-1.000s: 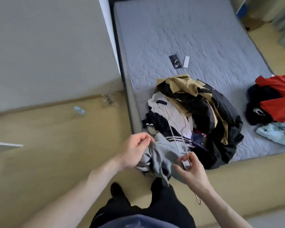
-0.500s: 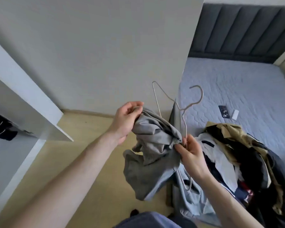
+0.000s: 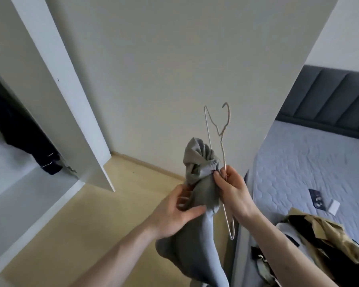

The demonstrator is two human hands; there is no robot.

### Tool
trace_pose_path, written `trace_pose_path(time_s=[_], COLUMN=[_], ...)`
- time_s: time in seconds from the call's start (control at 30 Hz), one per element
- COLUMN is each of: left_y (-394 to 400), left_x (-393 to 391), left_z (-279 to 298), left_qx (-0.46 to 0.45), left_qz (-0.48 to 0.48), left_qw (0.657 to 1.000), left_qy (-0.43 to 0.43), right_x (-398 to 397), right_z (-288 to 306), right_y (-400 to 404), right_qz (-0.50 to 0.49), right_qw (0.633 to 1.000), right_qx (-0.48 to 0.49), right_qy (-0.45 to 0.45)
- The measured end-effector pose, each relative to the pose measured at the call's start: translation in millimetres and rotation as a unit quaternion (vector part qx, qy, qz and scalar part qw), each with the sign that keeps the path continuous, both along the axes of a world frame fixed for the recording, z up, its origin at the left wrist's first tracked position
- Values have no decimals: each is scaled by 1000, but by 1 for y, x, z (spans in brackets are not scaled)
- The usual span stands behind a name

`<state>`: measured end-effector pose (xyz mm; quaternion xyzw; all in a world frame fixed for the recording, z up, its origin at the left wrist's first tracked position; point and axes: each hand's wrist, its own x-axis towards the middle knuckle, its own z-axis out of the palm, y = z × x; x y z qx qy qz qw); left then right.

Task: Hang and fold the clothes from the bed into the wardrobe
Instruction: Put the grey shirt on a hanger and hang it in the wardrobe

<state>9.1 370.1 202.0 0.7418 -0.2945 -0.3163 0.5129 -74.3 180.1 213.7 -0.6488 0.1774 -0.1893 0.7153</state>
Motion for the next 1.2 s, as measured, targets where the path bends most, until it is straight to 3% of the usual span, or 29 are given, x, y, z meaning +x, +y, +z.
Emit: trace_pose_path(time_s=[0.1,0.27,0.37,0.47,0.67,0.73,0.83,0.9,1.03,1.1,1.2], left_y=[-4,12,23,31,41,43,47,51,62,74,95], left_x=[11,33,44,57,68,67,60,53,42,40,28], left_z=[6,12,14,17,46,59,71,74,69,61,37], left_qx=[-41,-64,-65,-76,-120,-144,-149,-144,-129,-119,-94], left_qz=[94,98,128,171,93,54,5,-12,-11,-12,0], left_qw=[994,988,980,967,970,970,972,971,965,959,954], left_qy=[-34,-98,-141,-171,-192,-187,-182,-190,-230,-255,-285], right_x=[7,-1,-1,-3,-5,4,26,38,49,53,57], right_z=[4,1,-2,-3,-15,-17,-9,-5,-1,-1,-5], right_y=[6,9,10,6,25,35,54,65,74,74,64], right_qz=[44,115,90,45,35,19,4,49,120,58,-67], right_qw=[996,971,960,963,953,962,979,978,964,969,982], right_qx=[-81,-197,-247,-239,-276,-247,-129,-40,138,164,120], right_qy=[19,68,95,115,117,112,159,201,191,177,133])
